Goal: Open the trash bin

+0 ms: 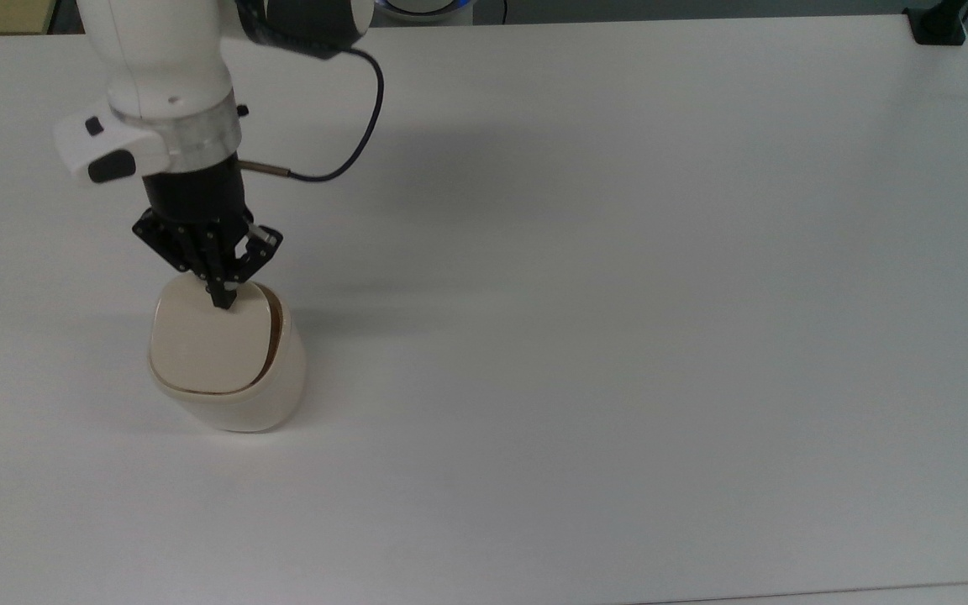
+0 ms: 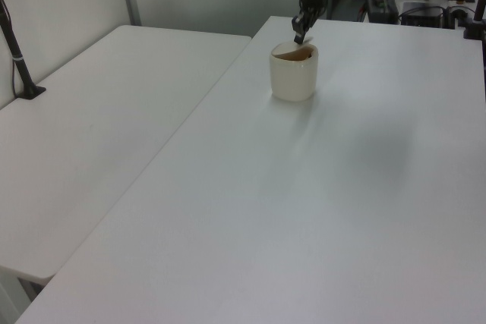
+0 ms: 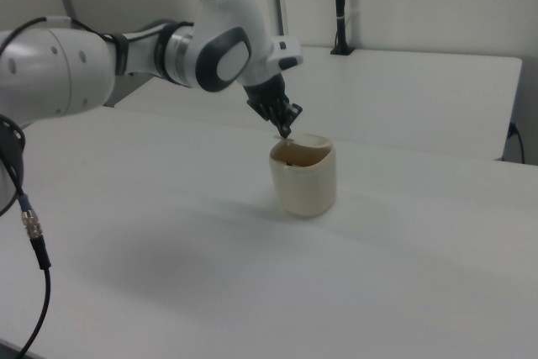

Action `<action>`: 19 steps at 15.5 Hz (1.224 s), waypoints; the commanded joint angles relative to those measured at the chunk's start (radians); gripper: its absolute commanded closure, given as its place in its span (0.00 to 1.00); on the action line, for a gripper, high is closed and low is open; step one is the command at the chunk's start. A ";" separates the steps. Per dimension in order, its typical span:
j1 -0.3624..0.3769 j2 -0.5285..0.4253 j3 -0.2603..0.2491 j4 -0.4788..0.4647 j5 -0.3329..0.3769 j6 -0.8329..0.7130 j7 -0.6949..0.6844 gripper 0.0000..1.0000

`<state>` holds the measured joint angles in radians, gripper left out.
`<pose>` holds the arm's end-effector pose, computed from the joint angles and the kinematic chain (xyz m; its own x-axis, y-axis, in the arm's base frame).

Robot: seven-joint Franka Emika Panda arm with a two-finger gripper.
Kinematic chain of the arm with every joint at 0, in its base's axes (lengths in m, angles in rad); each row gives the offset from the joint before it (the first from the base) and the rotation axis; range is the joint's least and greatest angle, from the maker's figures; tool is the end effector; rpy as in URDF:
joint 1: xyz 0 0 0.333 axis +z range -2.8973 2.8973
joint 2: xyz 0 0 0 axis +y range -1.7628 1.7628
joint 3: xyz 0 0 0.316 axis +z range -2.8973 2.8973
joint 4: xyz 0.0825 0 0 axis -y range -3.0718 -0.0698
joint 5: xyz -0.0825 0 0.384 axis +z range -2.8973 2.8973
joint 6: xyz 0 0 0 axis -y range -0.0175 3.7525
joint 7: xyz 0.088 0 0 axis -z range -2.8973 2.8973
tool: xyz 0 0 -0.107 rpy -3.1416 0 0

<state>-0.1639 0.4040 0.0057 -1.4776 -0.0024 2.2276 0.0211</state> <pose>0.7010 -0.1126 0.4814 0.9255 -0.1687 0.3391 -0.1768 -0.9842 -0.0071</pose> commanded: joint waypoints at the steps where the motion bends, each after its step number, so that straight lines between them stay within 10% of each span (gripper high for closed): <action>1: 0.065 -0.118 0.004 -0.029 0.012 -0.156 0.005 1.00; 14: 0.333 -0.298 -0.111 -0.036 -0.079 -0.648 -0.084 0.98; 19: 0.320 -0.300 -0.113 -0.033 -0.087 -0.635 -0.089 0.38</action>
<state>0.1435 0.1311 -0.0880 -1.4792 -0.0737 1.5929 -0.0370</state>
